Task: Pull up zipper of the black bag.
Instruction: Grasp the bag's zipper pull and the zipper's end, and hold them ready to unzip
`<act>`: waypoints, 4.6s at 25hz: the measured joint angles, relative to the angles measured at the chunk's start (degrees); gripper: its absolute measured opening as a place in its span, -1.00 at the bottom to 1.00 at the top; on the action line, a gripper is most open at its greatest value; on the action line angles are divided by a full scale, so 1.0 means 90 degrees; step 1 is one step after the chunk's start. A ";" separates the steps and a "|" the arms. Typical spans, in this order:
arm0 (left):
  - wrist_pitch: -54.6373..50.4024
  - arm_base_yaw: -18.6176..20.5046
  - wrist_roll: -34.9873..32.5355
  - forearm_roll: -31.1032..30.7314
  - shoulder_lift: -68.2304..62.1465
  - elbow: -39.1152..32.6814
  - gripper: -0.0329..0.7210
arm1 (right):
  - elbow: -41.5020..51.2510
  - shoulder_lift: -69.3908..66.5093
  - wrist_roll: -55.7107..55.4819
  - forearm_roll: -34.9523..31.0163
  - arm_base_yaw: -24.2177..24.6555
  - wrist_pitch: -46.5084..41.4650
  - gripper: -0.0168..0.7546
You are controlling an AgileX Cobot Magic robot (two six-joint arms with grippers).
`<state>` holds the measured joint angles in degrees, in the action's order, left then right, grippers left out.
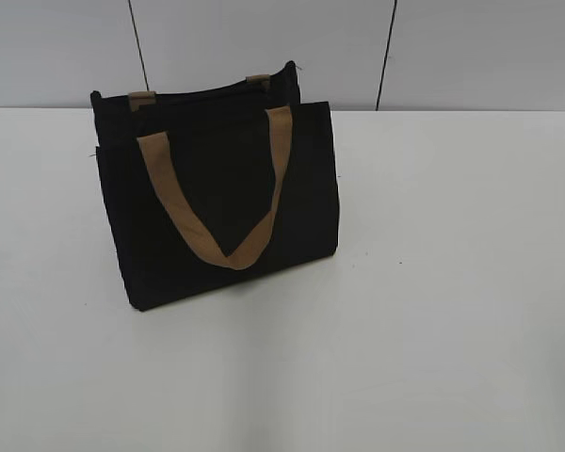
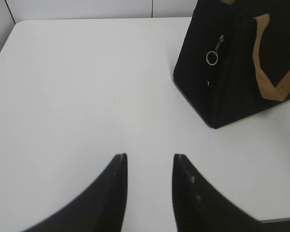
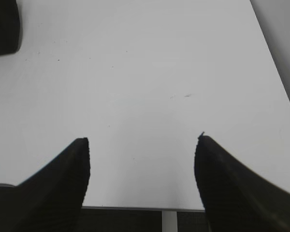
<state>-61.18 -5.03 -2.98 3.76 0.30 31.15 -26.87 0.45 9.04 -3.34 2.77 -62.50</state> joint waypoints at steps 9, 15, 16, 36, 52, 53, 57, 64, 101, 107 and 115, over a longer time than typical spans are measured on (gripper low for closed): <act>0.0000 0.0000 0.0000 0.0000 0.0000 0.0000 -0.28 | 0.0000 0.0000 0.0000 0.0000 0.0000 0.0000 0.38; 0.0000 0.0000 0.0000 0.0000 0.0000 0.0000 -0.28 | 0.0000 0.0000 0.0000 0.0000 0.0000 0.0000 0.38; 0.0000 0.0000 0.0000 0.0000 0.0000 0.0000 -0.28 | 0.0000 0.0000 0.0000 0.0000 0.0000 0.0000 0.38; 0.0698 0.0000 0.0000 -0.0044 -0.0058 0.0159 0.61 | 0.0000 0.0000 0.0000 0.0000 0.0000 0.0000 0.38; 0.8269 0.0000 0.0285 -0.0916 -0.4053 -0.1530 0.56 | 0.0000 0.0000 0.0000 0.0000 0.0000 0.0000 0.38; 0.8621 0.0000 0.0482 -0.1063 -0.4454 -0.1537 0.55 | 0.0000 0.0000 0.0000 0.0000 0.0000 0.0000 0.38; 0.9866 0.0000 0.1420 -0.1869 -0.6178 -0.1537 0.55 | 0.0000 0.0000 0.0000 0.0000 0.0000 0.0000 0.38; 1.2064 0.0105 0.2102 -0.3261 -0.8848 -0.1537 0.55 | 0.0000 0.0000 0.0000 0.0000 0.0000 0.0000 0.38; 1.3901 0.0548 0.2562 -0.6033 -1.2960 0.0583 -0.80 | 0.0000 0.0000 -0.0005 0.0000 0.0000 0.0000 0.38; 1.3785 0.0548 0.2959 -0.6245 -1.2490 0.0583 -0.85 | 0.0000 0.0000 -0.0005 0.0000 0.0000 0.0000 0.38; 1.2185 0.0569 0.3644 -0.6972 -1.0601 0.0583 -0.86 | 0.0000 0.0000 -0.0005 0.0000 0.0000 0.0000 0.38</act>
<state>48.49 0.09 29.82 -58.99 -95.11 36.39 -26.87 0.45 8.99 -3.34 2.77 -62.50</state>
